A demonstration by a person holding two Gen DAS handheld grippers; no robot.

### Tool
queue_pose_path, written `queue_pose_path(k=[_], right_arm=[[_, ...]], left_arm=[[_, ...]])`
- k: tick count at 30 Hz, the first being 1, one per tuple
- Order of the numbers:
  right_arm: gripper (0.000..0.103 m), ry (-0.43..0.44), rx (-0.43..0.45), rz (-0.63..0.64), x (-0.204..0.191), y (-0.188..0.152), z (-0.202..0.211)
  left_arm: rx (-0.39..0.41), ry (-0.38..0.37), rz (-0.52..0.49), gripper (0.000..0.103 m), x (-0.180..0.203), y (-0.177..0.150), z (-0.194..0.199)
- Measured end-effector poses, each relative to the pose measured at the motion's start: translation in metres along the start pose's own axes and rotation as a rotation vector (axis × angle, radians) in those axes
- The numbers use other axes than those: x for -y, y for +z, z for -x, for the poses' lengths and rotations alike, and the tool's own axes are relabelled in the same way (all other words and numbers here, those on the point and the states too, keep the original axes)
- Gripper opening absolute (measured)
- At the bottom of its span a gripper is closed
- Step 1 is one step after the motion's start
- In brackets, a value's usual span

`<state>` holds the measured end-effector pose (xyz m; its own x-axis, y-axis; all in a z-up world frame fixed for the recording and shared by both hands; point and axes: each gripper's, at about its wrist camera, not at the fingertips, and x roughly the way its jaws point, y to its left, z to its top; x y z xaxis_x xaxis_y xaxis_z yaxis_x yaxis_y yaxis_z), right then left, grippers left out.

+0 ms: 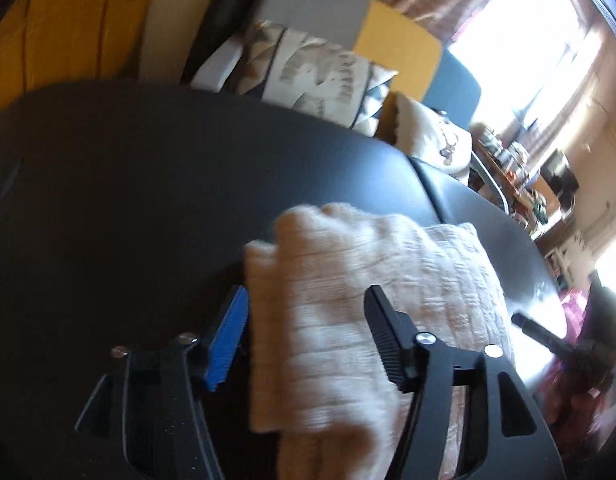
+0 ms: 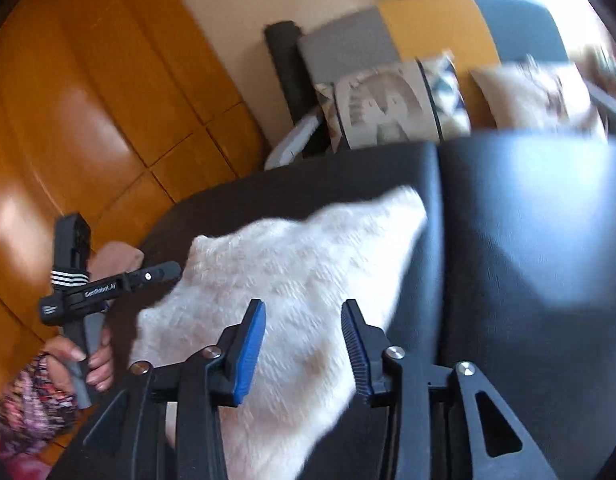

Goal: Fold clothes
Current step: 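Grasp the folded sweater edge with the right gripper beside the left gripper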

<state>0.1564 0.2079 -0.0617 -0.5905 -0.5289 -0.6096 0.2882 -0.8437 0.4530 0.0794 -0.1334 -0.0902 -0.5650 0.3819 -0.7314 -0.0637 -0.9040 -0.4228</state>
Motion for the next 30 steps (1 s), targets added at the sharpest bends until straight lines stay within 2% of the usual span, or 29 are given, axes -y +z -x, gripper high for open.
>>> queue_pose_path(k=[4,6,7,13,14,18,30], right_arm=[[0.051,0.068,-0.073,-0.139,0.023,-0.012,0.001],[0.06,0.106,-0.113,-0.2,0.032,-0.018,-0.002],[0.062,0.12,-0.127,-0.232,0.036,-0.021,-0.004],[0.078,0.206,-0.173,-0.439,0.061,-0.032,-0.017],[0.083,0.224,-0.183,-0.477,0.064,-0.034,-0.02],[0.084,0.266,-0.191,-0.563,0.073,-0.037,-0.027],[0.085,0.315,-0.213,-0.635,0.073,-0.034,-0.039]], left_arm=[[-0.131,-0.129,0.221,0.066,-0.036,-0.005,-0.016],[-0.151,-0.176,0.293,0.066,-0.047,-0.01,-0.021],[-0.159,-0.181,0.305,0.066,-0.049,-0.011,-0.022],[-0.192,-0.162,0.25,0.066,-0.044,-0.008,-0.028],[-0.197,-0.162,0.244,0.066,-0.044,-0.007,-0.028],[-0.215,-0.19,0.236,0.066,-0.042,-0.002,-0.033],[-0.27,-0.284,0.269,0.066,-0.045,0.008,-0.059]])
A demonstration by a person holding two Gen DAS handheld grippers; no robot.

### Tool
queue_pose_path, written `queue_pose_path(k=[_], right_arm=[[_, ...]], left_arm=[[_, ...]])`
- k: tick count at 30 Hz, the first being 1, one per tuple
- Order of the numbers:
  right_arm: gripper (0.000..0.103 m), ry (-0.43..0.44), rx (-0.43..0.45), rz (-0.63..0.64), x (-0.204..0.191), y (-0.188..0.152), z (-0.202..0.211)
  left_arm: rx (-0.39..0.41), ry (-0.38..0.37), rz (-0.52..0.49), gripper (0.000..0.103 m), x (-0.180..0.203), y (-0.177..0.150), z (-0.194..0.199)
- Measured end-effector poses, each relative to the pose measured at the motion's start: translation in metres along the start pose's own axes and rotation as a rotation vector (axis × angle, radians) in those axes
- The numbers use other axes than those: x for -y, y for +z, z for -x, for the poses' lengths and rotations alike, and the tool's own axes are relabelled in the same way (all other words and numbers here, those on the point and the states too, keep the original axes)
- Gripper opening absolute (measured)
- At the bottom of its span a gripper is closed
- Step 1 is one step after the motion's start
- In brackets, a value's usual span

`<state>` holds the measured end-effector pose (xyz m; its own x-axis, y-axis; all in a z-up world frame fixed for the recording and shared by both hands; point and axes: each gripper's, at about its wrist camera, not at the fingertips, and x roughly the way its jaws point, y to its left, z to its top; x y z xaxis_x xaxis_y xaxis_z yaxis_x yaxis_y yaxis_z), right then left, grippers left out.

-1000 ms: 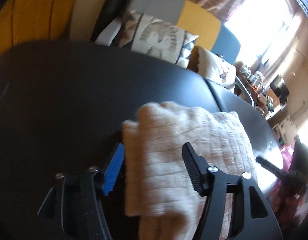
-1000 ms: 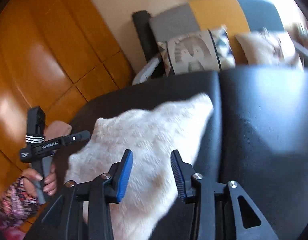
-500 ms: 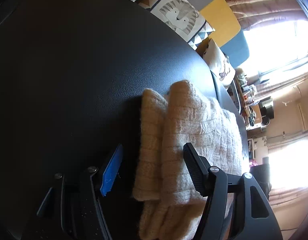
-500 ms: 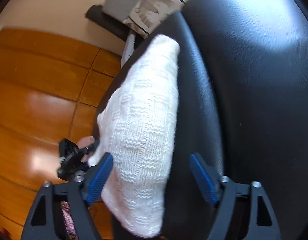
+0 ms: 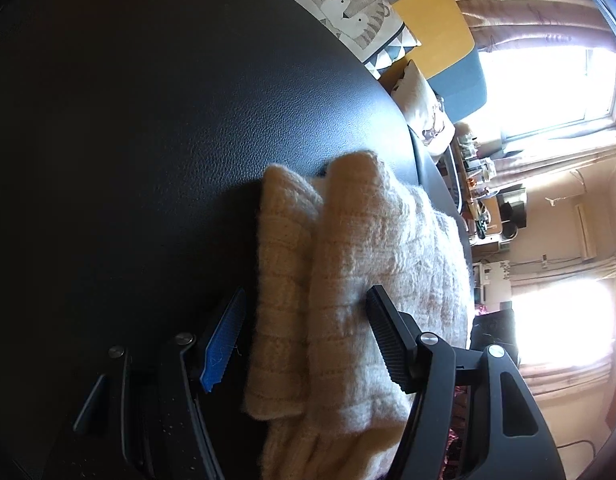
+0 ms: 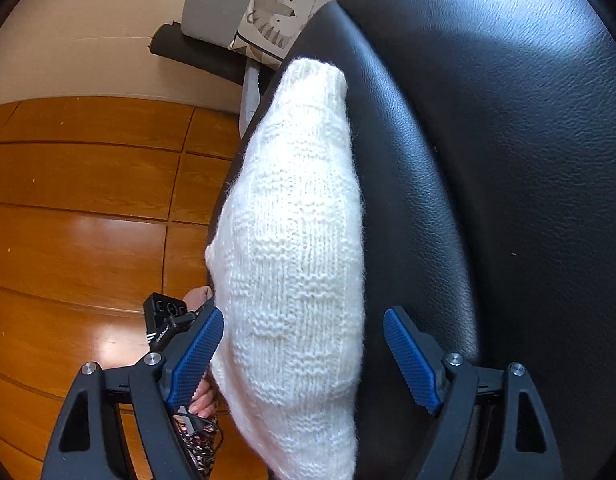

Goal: Fold clothes
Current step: 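Grasp the folded sweater edge with the right gripper beside the left gripper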

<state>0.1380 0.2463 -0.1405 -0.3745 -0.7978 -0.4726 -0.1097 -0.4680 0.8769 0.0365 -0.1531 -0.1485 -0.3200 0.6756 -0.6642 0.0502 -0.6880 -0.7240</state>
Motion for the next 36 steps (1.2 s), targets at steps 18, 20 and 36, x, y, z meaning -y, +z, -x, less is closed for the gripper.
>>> queue_pose_path(k=[18,20,36], right_arm=[[0.093,0.004,-0.041,0.035,-0.017,-0.012,-0.026],[0.095,-0.002,-0.051,0.039,-0.02,-0.012,-0.032],[0.102,-0.046,-0.06,0.115,-0.042,-0.032,-0.054]], left_arm=[[-0.061,-0.053,-0.1,0.09,0.013,0.014,-0.02],[-0.068,-0.068,-0.106,0.096,0.014,0.016,-0.022],[-0.042,0.061,-0.287,0.083,0.041,-0.001,-0.031]])
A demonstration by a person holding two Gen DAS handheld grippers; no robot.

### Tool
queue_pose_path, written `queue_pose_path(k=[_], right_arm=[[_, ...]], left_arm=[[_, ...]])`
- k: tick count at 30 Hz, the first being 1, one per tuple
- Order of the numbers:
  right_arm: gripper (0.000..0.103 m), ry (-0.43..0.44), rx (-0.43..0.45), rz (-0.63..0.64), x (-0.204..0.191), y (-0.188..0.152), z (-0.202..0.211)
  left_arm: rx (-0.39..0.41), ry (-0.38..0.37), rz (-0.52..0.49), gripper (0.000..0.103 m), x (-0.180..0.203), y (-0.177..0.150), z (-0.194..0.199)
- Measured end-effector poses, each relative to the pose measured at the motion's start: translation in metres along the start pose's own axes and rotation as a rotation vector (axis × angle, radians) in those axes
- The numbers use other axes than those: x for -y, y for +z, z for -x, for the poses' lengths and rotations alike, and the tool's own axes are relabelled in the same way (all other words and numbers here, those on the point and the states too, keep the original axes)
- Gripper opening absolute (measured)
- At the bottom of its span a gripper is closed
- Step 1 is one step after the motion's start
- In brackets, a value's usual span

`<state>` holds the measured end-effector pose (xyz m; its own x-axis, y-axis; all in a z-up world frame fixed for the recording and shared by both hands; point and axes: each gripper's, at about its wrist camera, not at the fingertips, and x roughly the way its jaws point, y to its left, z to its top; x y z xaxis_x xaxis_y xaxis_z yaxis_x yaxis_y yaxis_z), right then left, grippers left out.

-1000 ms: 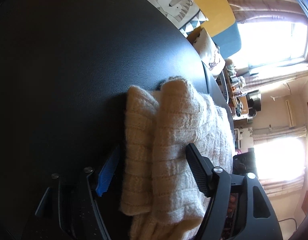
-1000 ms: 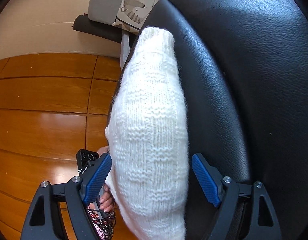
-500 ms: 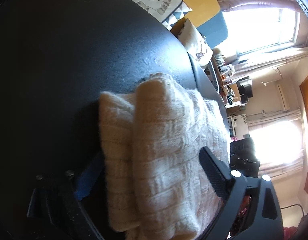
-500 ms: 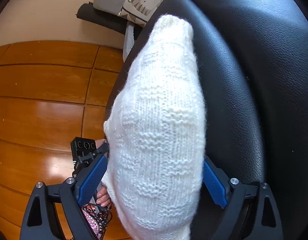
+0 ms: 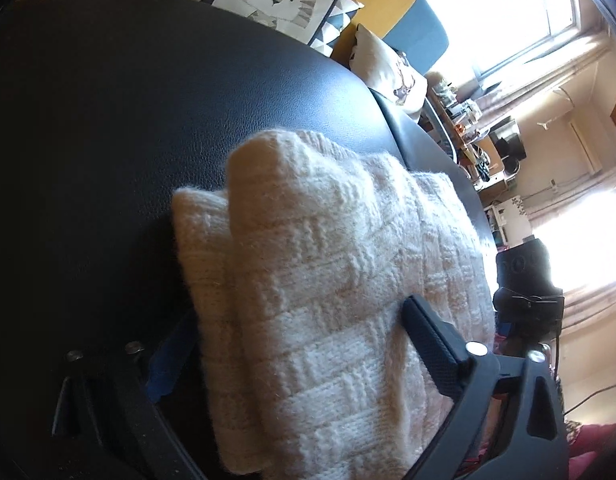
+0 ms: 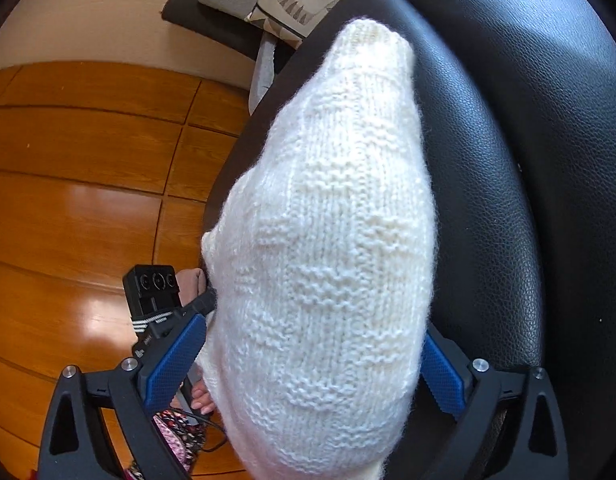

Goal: Fold clothes
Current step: 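Grasp the folded sweater edge with the right gripper beside the left gripper, then lift the folded sweater with both grippers and carry it onto the pink cloth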

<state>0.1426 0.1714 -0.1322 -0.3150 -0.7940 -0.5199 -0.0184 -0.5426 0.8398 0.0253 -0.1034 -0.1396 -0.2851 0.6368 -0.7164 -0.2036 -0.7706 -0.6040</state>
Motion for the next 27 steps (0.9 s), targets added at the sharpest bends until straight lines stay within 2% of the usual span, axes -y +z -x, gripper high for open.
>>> queue_pose_path(k=[1,2,3,5,6,9,13,15,17,19,22,25,27], right_arm=[[0.101,-0.008,0.002,0.013,-0.003,0.001,-0.002],[0.096,-0.027,0.004,0.034,-0.007,0.0,-0.006],[0.086,-0.044,0.006,0.053,-0.011,0.0,-0.01],[0.078,-0.066,0.014,0.074,-0.011,-0.003,-0.01],[0.075,-0.053,0.021,0.068,-0.009,-0.004,-0.01],[0.069,-0.047,0.02,0.059,-0.007,-0.004,-0.01],[0.066,-0.057,0.026,0.071,-0.015,-0.001,-0.012],[0.066,-0.058,0.035,0.075,-0.002,0.012,0.006],[0.064,-0.066,0.046,0.09,-0.004,0.012,0.006],[0.063,-0.072,0.068,0.102,-0.005,0.012,0.005],[0.058,-0.068,0.102,0.118,-0.009,0.012,0.006],[0.052,-0.04,0.115,0.109,-0.015,0.014,0.01],[0.051,-0.044,0.12,0.146,-0.029,0.017,0.012]], left_arm=[[-0.009,-0.014,0.003,0.077,-0.001,-0.001,0.0],[-0.014,-0.024,0.006,0.076,0.0,-0.001,-0.001],[-0.012,-0.026,0.0,0.075,0.001,-0.002,-0.002],[-0.007,-0.032,-0.005,0.072,0.002,-0.003,-0.003],[0.001,-0.04,0.001,0.067,0.0,-0.003,-0.003],[0.032,-0.038,0.016,0.06,-0.001,-0.007,-0.003],[0.092,0.013,0.002,0.056,0.009,-0.012,-0.005],[0.12,0.039,0.013,0.055,0.013,-0.014,-0.007],[0.139,0.069,0.017,0.052,0.019,-0.015,-0.008],[0.163,0.121,-0.01,0.043,0.032,-0.016,-0.005],[0.206,0.17,-0.096,0.038,0.053,-0.021,0.002],[0.252,0.153,-0.097,0.037,0.056,-0.026,0.013],[0.282,0.132,-0.08,0.037,0.056,-0.032,0.021]])
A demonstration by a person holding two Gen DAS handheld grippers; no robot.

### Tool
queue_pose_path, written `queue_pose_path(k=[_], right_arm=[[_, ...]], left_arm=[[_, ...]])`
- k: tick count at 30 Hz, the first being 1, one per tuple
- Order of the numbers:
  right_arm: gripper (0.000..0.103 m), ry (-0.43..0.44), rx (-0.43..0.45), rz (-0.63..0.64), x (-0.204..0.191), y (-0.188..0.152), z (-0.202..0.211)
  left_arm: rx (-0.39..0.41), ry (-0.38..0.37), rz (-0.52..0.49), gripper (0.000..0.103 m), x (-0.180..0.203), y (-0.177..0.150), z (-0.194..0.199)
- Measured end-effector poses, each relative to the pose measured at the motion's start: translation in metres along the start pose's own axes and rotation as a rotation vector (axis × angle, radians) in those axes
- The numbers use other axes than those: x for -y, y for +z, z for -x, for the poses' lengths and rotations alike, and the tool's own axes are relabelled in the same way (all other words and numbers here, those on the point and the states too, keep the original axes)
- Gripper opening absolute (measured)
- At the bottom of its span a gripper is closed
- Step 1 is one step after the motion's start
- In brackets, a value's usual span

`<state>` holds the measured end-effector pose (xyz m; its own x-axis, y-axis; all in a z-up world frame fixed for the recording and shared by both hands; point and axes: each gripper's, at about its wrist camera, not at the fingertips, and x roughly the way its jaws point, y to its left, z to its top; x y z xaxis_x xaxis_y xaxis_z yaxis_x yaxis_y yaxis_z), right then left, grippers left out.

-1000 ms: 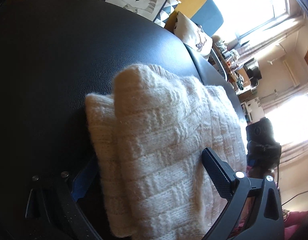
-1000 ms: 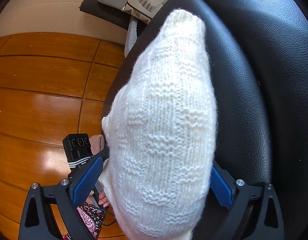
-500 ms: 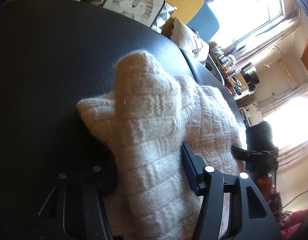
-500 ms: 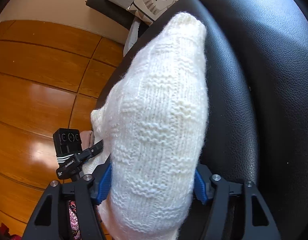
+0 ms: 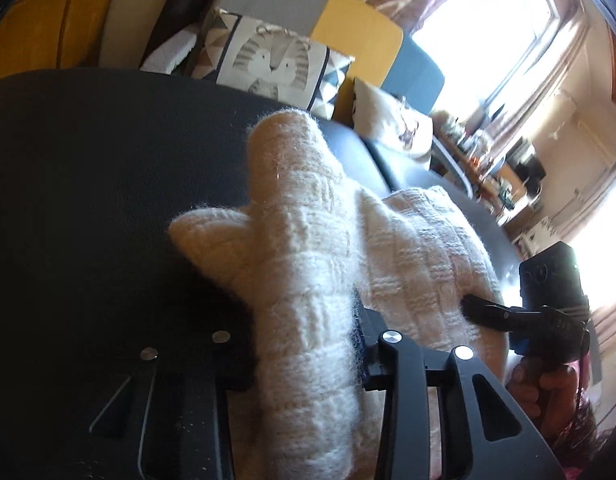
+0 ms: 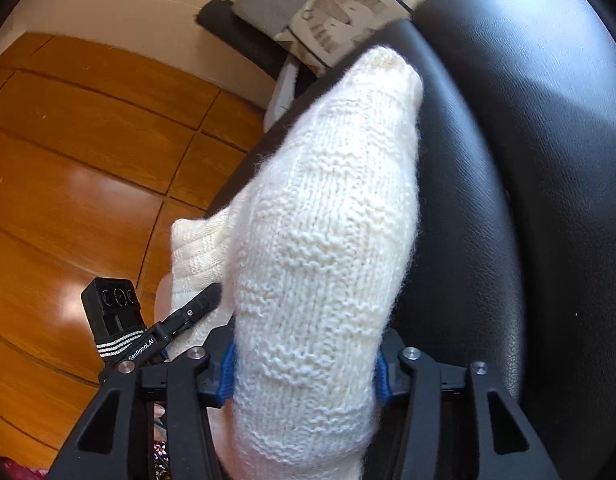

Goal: Fold clothes
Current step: 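Lift the folded sweater with both grippers and carry it onto the pink cloth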

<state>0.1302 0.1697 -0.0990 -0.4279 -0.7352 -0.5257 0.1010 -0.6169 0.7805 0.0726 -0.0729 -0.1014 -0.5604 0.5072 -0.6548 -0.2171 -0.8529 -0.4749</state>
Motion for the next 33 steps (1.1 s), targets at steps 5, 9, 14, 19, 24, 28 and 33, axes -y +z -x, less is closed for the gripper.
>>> queue_pose_path(k=[5,9,14,19,24,28,33], right_arm=[[0.05,-0.026,0.009,0.14,-0.051,0.015,0.003],[0.05,-0.025,-0.004,0.262,-0.107,0.025,-0.005],[0.05,0.032,-0.071,0.371,-0.186,0.044,-0.052],[0.05,0.14,-0.223,0.472,-0.273,0.066,-0.15],[0.05,0.258,-0.375,0.595,-0.37,0.079,-0.271],[0.05,0.351,-0.485,0.675,-0.442,0.087,-0.363],[0.05,0.462,-0.577,0.817,-0.513,0.089,-0.476]], left_arm=[[0.087,-0.023,0.004,0.037,0.008,0.002,0.028],[0.203,-0.003,-0.003,0.037,-0.003,0.006,0.077],[0.356,0.081,0.079,0.037,-0.053,0.011,0.147],[0.506,0.232,0.239,0.037,-0.128,0.009,0.219],[0.655,0.429,0.37,0.037,-0.194,0.013,0.284],[0.745,0.558,0.449,0.037,-0.241,0.02,0.325],[0.796,0.663,0.581,0.038,-0.314,0.016,0.342]])
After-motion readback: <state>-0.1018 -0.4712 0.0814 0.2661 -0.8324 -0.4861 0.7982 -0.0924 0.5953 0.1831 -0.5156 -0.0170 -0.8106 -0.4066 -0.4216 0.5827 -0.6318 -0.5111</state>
